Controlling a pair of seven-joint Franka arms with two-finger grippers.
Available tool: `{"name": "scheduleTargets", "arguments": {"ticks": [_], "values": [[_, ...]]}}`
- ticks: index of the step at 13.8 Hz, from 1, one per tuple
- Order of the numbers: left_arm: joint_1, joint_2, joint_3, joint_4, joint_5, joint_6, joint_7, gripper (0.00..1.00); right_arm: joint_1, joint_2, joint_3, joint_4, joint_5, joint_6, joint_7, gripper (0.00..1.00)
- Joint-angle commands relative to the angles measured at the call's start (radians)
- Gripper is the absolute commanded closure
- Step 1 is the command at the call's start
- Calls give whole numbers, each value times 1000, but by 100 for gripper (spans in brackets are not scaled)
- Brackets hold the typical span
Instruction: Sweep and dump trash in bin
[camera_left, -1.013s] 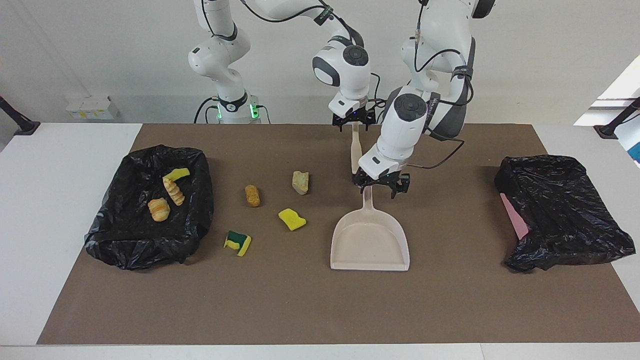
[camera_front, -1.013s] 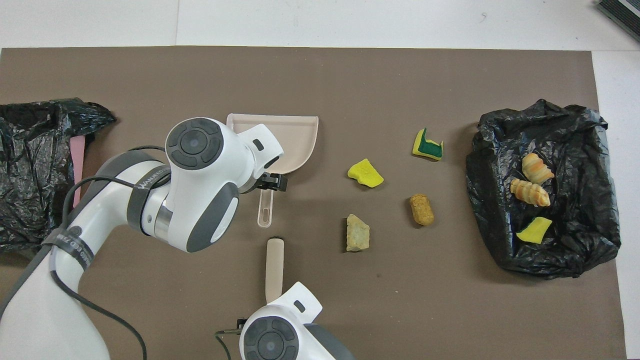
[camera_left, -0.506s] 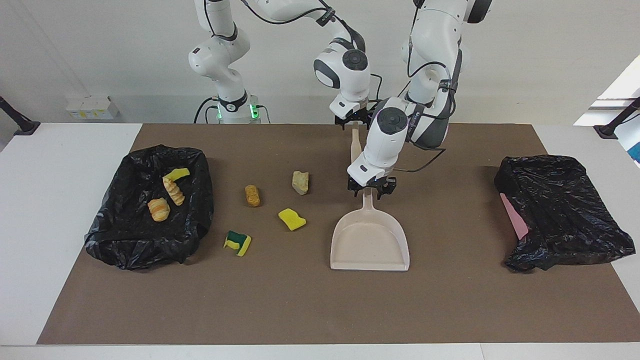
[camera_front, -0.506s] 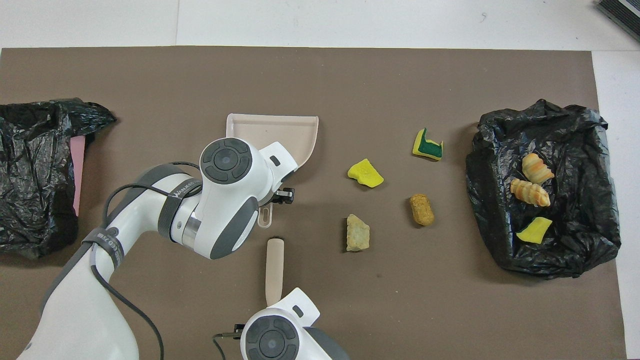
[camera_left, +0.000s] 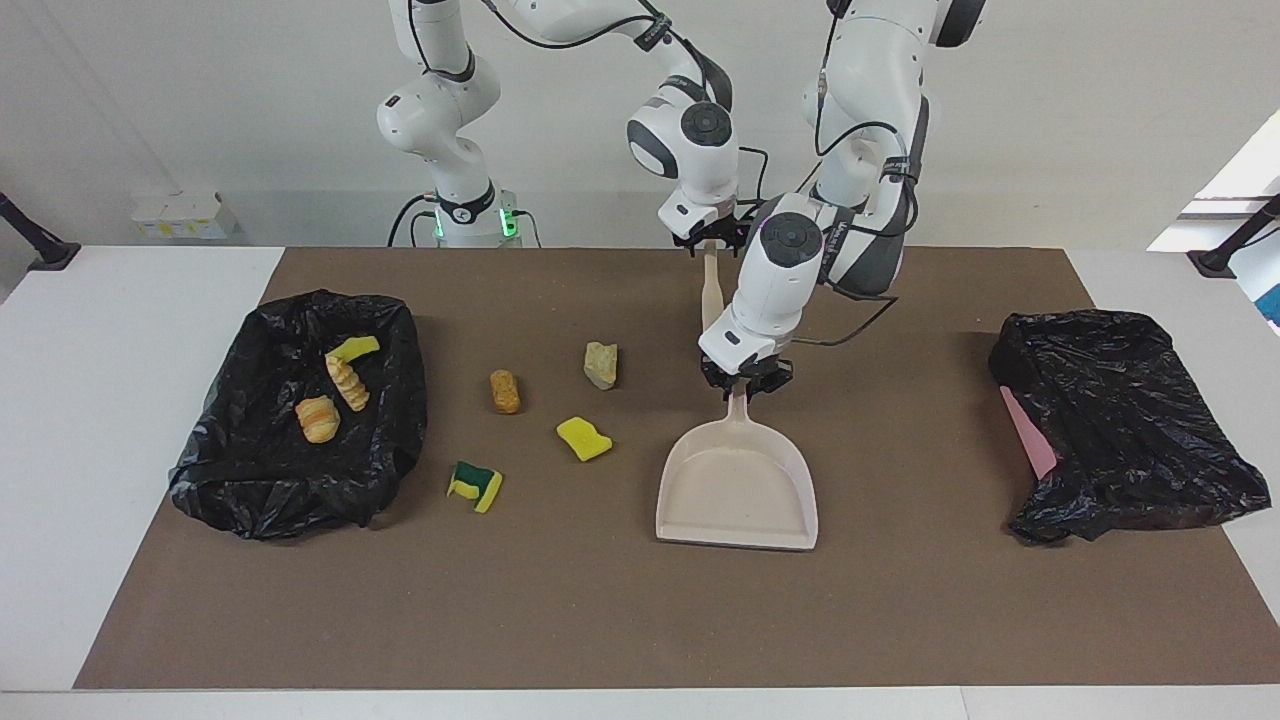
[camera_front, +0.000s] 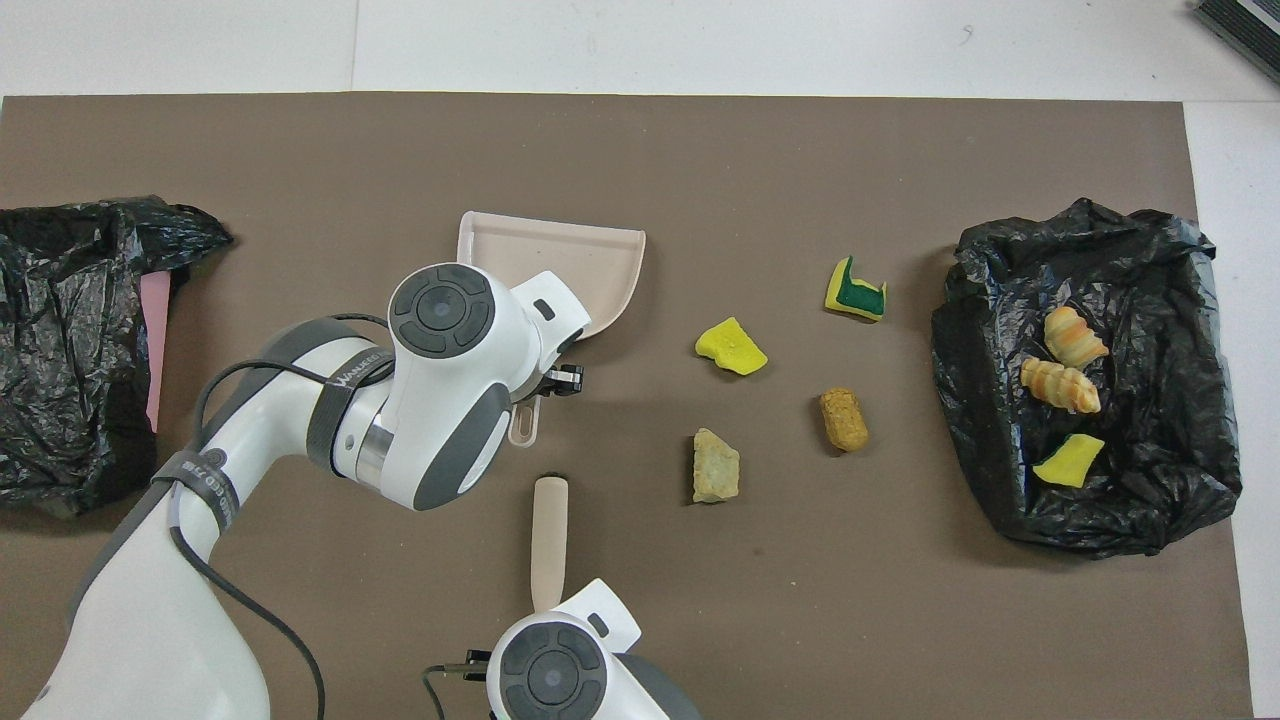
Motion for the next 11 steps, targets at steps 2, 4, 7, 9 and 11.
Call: {"name": "scheduleTargets", "arguments": {"ticks": [2, 4, 7, 9, 11], "values": [[0, -10, 6, 4, 5, -21, 14, 84, -1, -6, 0, -21, 46, 21, -56, 47], [20, -9, 5, -1, 3, -12, 48, 80, 4, 10, 0, -22, 46, 20, -48, 58], [20, -7, 5, 4, 2, -18, 48, 89, 4, 11, 1, -16, 45, 12, -36, 98], [24, -15, 8, 7, 3, -28, 51, 99, 4, 2, 1, -16, 45, 8, -31, 100], [43, -24, 13, 21, 11, -47, 77, 100, 2, -33, 0, -16, 40, -14, -31, 100]]}}
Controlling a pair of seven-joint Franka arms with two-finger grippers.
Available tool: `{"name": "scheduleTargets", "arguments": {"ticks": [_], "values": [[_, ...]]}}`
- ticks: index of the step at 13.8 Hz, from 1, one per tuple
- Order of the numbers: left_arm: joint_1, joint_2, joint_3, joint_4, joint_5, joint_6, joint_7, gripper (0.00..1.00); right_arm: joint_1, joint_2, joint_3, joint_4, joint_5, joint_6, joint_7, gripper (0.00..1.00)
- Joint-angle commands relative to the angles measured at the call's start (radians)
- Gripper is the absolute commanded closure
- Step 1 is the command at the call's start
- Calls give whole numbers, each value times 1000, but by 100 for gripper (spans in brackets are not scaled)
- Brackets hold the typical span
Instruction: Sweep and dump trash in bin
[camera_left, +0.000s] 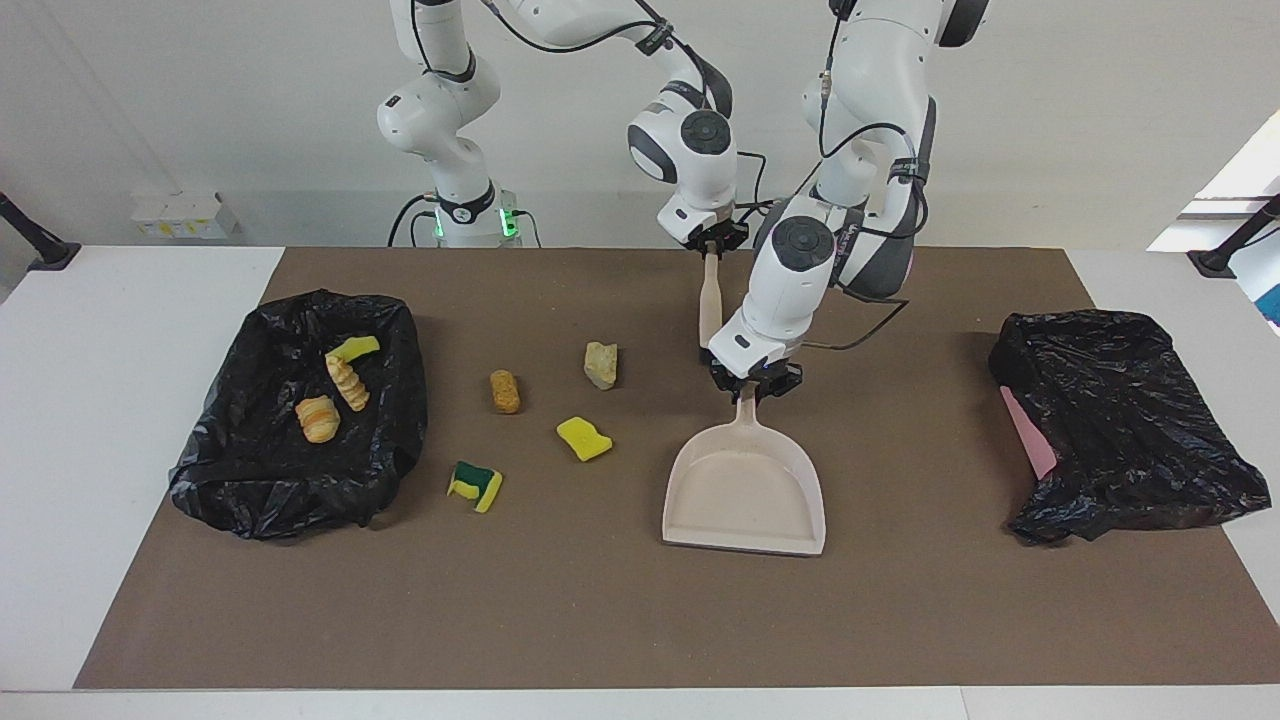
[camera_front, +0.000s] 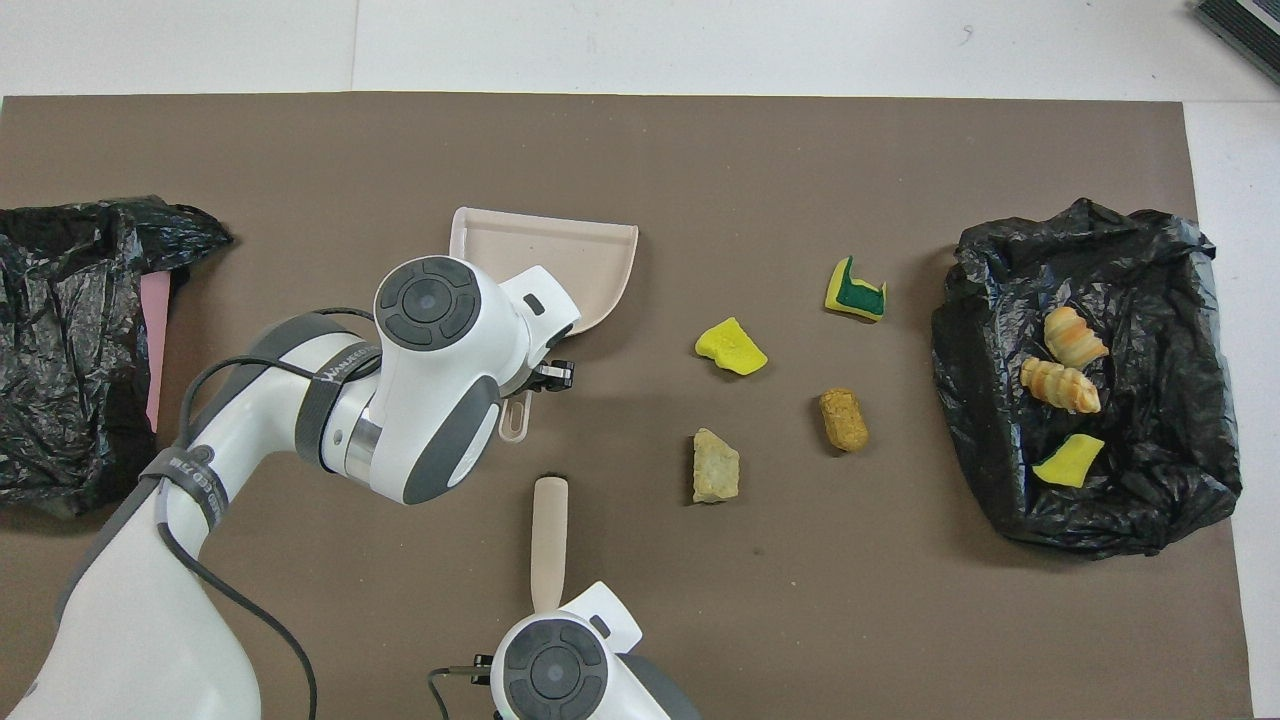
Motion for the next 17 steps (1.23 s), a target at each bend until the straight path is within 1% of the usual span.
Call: {"name": "scheduleTargets", "arguments": {"ticks": [1, 3, 4, 6, 9, 11, 12, 14, 15, 17], "values": [[26, -28, 7, 31, 11, -56, 70, 100, -6, -53, -2, -8, 11, -32, -14, 100], [66, -22, 7, 86, 12, -119, 145, 100, -17, -101, -5, -22, 3, -57, -14, 100], [97, -20, 6, 116, 12, -160, 203, 100, -32, -142, -6, -46, -11, -76, -14, 100], [126, -17, 7, 176, 12, -248, 321, 100, -91, -232, -6, -106, -37, -141, -26, 100], [170, -12, 7, 198, 15, -282, 454, 100, -163, -332, -6, -168, -86, -237, -28, 100], [184, -17, 7, 189, 12, -283, 550, 100, -259, -404, -6, -189, -135, -348, -67, 100], [192, -20, 7, 186, 12, -294, 621, 100, -313, -426, -6, -189, -155, -403, -93, 100], [210, -23, 9, 186, 14, -318, 796, 100, -405, -429, -5, -191, -219, -478, -109, 100], [224, -23, 9, 186, 14, -319, 850, 100, -436, -426, -3, -192, -265, -498, -124, 100], [232, -22, 9, 189, 17, -329, 922, 100, -518, -417, -5, -197, -307, -517, -184, 100]]}}
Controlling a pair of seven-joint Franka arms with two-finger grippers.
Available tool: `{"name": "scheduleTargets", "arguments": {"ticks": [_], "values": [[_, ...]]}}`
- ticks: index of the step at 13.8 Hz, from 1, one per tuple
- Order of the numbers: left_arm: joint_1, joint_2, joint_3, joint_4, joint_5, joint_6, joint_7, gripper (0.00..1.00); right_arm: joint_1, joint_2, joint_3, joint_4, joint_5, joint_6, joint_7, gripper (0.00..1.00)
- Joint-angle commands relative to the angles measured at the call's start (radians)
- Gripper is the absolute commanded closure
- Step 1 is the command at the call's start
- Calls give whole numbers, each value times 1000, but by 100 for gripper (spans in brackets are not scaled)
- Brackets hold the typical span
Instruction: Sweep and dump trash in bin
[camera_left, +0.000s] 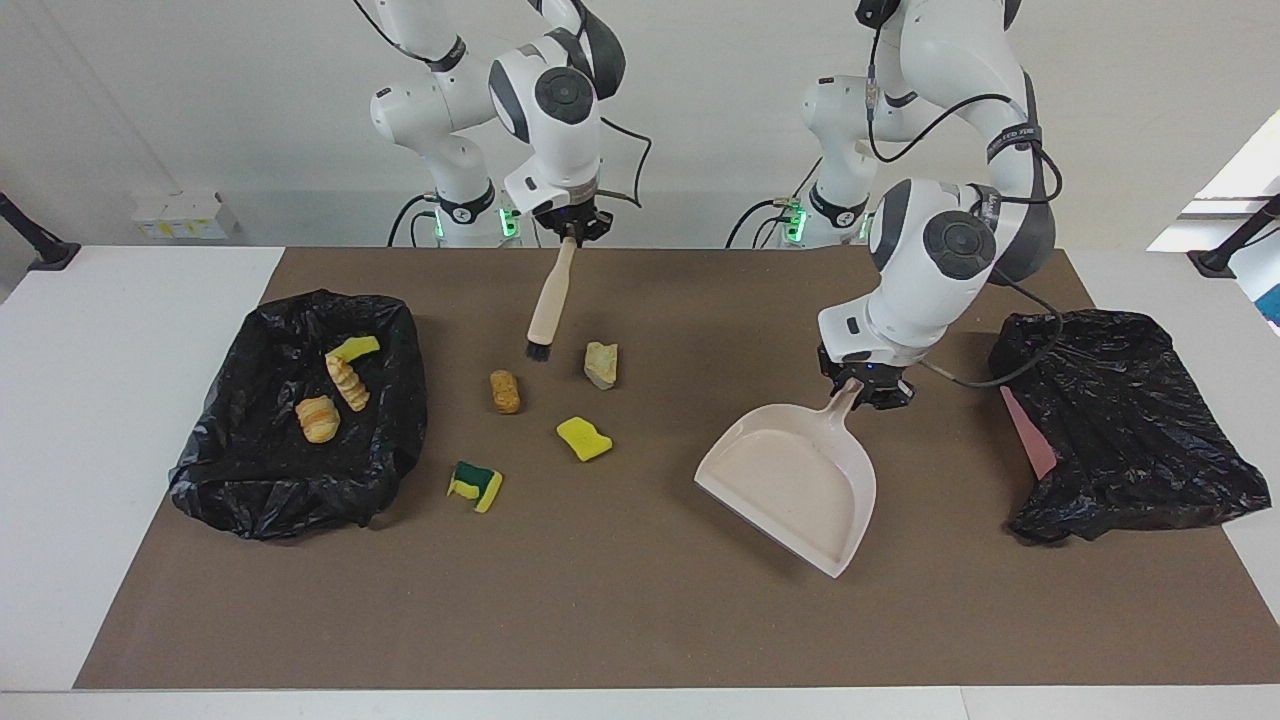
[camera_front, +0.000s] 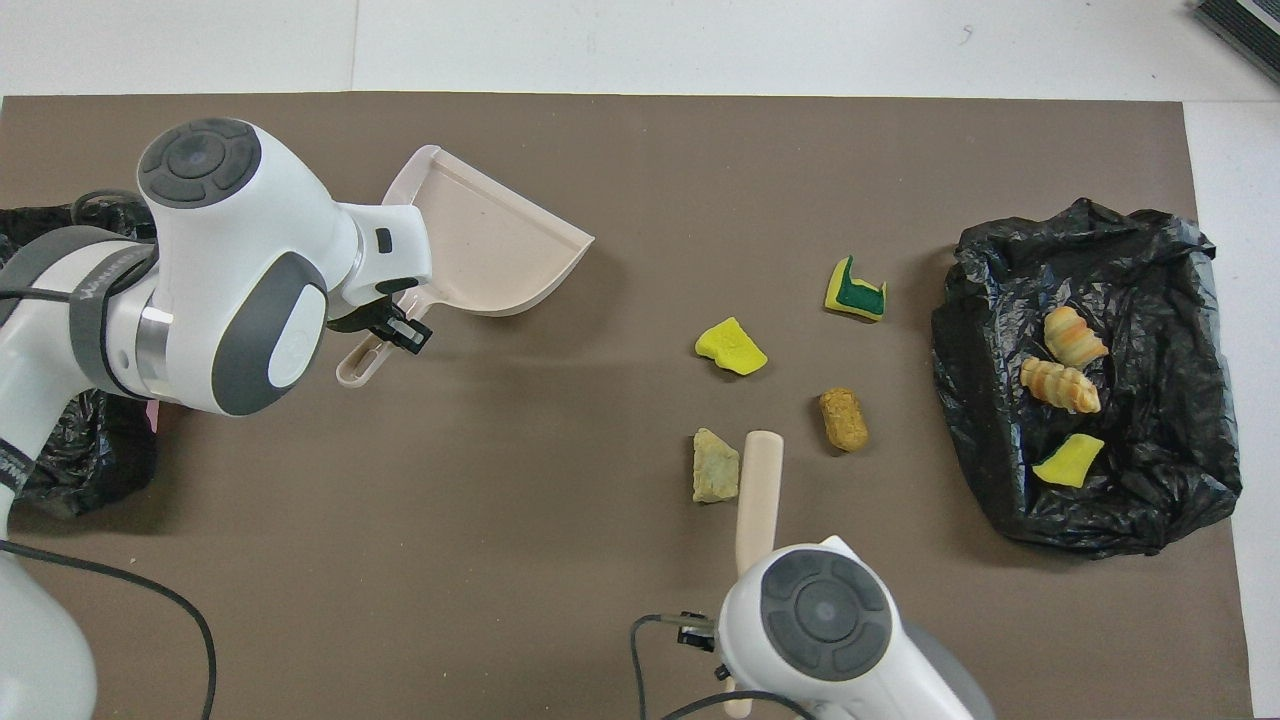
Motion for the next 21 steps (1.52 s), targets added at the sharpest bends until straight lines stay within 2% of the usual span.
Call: {"name": "scheduleTargets", "arguments": {"ticks": [1, 3, 5, 7, 8, 10, 15, 18, 21], "values": [[10, -10, -9, 4, 39, -24, 134, 100, -120, -2, 15, -22, -53, -13, -97, 100], [-1, -13, -10, -2, 90, -23, 313, 100, -194, 0, 15, -56, -58, 7, -177, 100], [-1, -43, -10, -56, 104, -21, 433, 100, -214, 29, 15, -80, -91, 80, -183, 100], [-38, -74, -12, -109, 150, -9, 522, 100, -281, 72, 15, -52, -191, 122, -244, 100], [-64, -91, -12, -134, 176, -3, 553, 100, -313, 113, 13, -3, -223, 115, -282, 100], [-84, -126, -12, -201, 185, 45, 557, 100, -355, 179, 15, 65, -240, 114, -365, 100], [-136, -230, -16, -404, 184, 172, 457, 100, -349, 329, 18, 174, -315, 145, -378, 100], [-200, -234, -15, -461, 184, 229, 403, 100, -344, 397, 19, 220, -322, 173, -381, 100], [-225, -240, -18, -470, 182, 221, 367, 100, -269, 397, 29, 238, -261, 126, -385, 100]]}}
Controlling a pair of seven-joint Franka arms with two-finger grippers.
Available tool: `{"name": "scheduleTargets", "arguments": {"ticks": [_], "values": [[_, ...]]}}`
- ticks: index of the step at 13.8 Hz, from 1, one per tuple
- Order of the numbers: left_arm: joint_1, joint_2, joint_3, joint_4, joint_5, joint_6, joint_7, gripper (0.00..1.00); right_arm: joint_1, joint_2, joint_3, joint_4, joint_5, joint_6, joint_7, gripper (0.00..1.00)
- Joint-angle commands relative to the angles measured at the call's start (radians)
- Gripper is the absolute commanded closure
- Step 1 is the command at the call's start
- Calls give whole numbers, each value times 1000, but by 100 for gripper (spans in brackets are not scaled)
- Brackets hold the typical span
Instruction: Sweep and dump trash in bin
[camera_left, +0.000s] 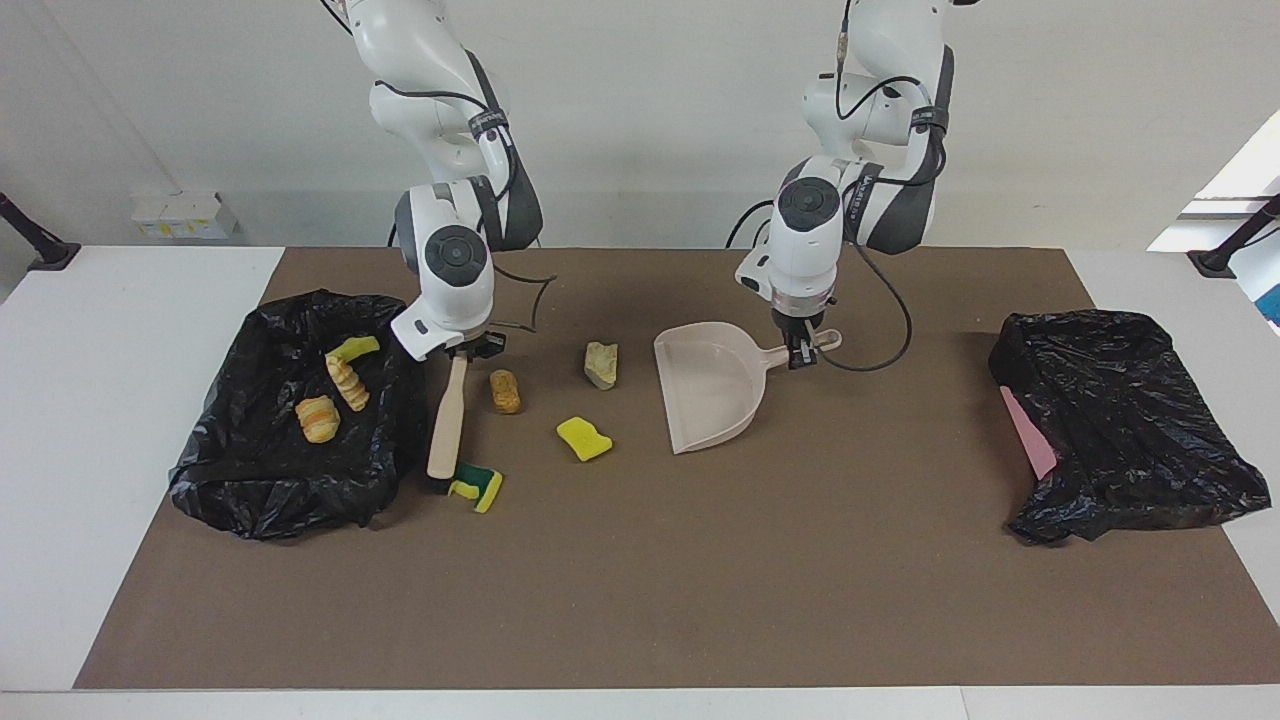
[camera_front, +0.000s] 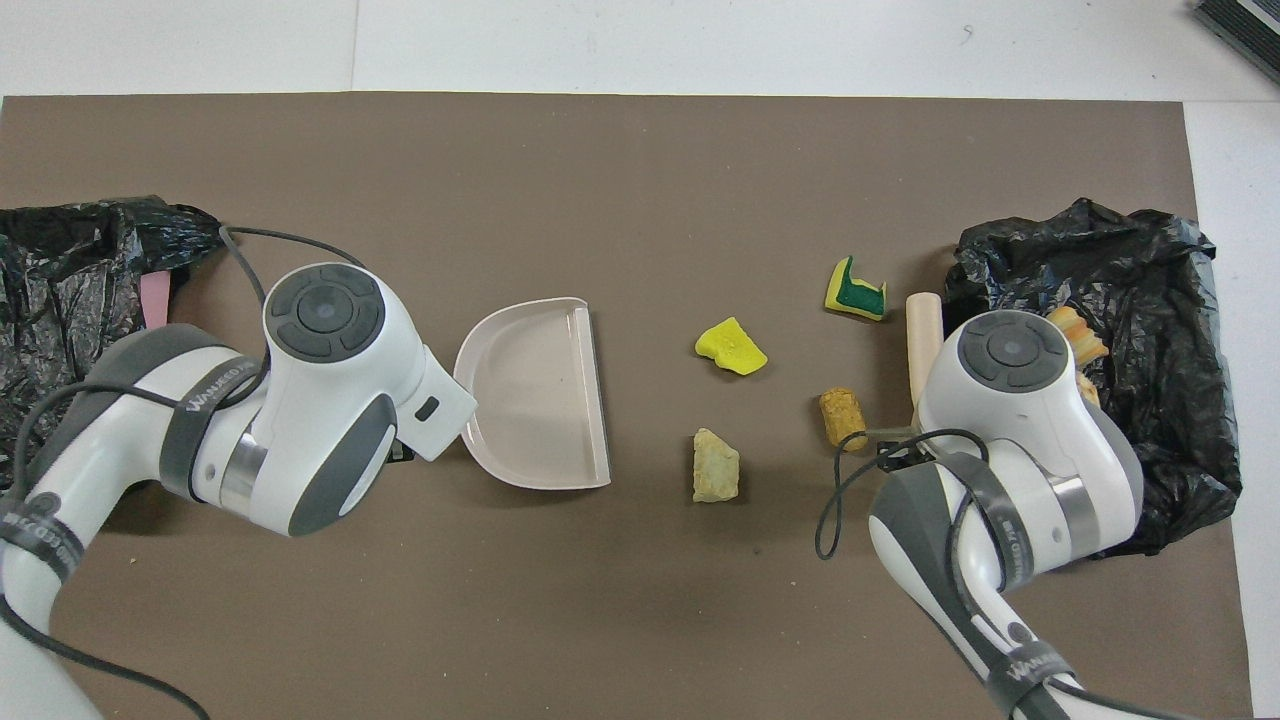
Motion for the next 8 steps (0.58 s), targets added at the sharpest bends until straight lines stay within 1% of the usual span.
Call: {"name": "scheduleTargets", "arguments": {"ticks": [1, 5, 8], "values": [[-35, -47, 12, -50, 18, 20, -74, 100, 58, -3, 11, 25, 89, -57, -21, 100], [-58, -63, 11, -72, 16, 20, -145, 100, 165, 2, 11, 31, 221, -54, -11, 100], [-58, -73, 11, -88, 16, 26, -157, 100, 240, 3, 11, 35, 275, -43, -12, 100]]}}
